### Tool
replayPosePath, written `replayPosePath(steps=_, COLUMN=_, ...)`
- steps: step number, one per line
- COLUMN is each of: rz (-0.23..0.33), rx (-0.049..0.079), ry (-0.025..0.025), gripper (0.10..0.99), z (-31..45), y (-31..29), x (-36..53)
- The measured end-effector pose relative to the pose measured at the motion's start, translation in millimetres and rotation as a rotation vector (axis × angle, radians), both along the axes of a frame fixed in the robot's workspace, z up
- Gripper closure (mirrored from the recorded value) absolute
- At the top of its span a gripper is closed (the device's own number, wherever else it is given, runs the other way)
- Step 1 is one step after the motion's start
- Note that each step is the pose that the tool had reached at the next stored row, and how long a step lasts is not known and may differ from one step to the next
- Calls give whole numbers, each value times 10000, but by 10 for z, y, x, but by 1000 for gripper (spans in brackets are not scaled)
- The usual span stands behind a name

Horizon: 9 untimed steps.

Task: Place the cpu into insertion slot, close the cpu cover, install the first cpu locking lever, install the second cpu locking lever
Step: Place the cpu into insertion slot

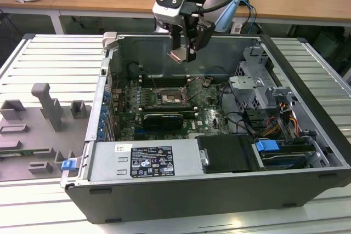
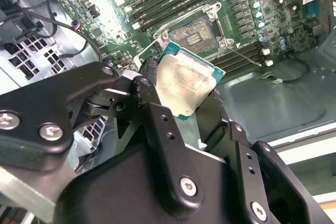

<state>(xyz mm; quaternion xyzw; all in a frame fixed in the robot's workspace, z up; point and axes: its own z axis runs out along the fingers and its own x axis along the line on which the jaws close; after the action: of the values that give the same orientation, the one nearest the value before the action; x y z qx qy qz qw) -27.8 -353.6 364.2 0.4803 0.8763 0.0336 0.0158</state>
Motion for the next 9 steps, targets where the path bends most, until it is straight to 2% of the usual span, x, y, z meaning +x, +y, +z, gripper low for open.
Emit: replayPosePath(steps=9, rz=-418, rx=-6, ry=0, gripper=549, z=-7, y=0, x=0)
